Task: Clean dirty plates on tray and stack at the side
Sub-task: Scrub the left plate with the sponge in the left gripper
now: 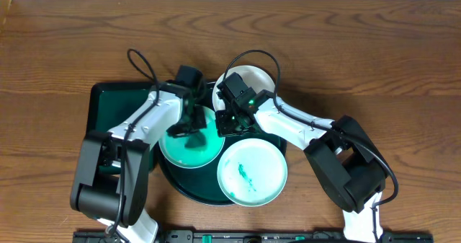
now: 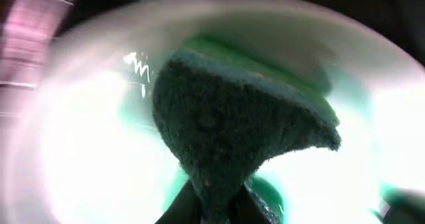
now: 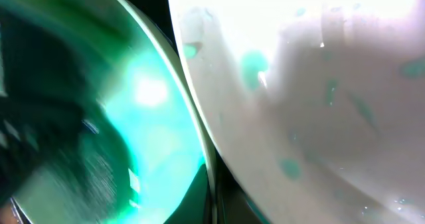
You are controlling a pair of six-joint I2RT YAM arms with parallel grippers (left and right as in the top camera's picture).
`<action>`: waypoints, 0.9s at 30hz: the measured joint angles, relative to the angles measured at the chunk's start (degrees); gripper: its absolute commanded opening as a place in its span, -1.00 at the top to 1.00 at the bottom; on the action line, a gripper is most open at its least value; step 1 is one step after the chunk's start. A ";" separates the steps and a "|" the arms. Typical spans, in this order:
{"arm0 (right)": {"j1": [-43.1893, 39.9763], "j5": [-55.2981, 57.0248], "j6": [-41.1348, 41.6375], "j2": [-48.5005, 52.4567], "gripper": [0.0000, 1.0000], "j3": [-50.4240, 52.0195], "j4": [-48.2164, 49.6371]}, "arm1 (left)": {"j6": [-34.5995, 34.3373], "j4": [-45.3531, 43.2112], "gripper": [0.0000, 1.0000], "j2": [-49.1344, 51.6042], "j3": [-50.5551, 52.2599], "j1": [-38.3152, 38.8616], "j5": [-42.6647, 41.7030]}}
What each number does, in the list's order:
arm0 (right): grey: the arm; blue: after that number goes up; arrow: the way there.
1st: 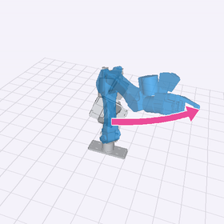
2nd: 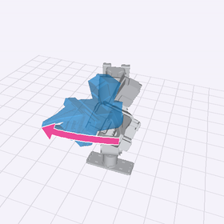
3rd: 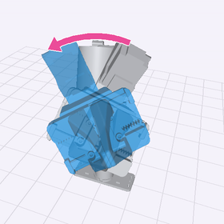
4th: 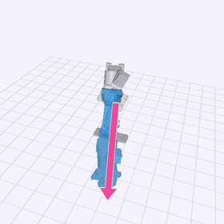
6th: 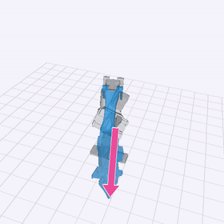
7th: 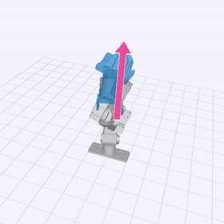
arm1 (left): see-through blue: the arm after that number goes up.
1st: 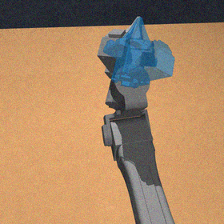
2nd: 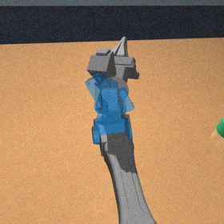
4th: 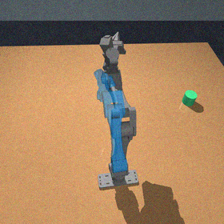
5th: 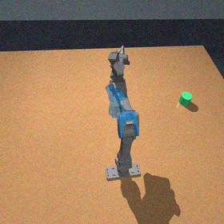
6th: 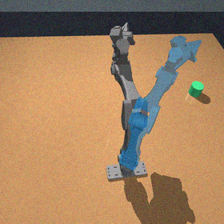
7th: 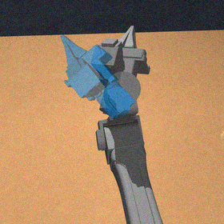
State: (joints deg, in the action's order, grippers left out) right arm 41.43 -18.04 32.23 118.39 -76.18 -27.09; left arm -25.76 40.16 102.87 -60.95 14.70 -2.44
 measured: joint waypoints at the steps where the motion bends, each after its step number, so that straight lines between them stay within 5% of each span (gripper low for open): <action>1: 0.00 -0.02 0.00 0.00 0.98 0.00 0.00 | -1.22 0.44 0.85 0.00 -0.13 -0.44 2.19; 8: 0.00 -0.13 -0.02 0.07 0.98 0.00 0.13 | -3.89 6.62 0.86 0.11 -0.48 -1.73 7.15; 20: 0.04 -0.17 -0.04 0.07 0.97 0.00 0.11 | 21.40 6.08 0.85 1.40 0.35 -3.72 -22.82; 27: 0.04 -0.20 -0.02 0.07 0.98 0.00 0.02 | 17.73 1.60 0.86 1.29 0.72 -2.84 -18.62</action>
State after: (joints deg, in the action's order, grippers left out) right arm 41.47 -18.24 32.21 118.45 -76.18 -27.07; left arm -8.03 41.76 104.16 -60.23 11.86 -21.06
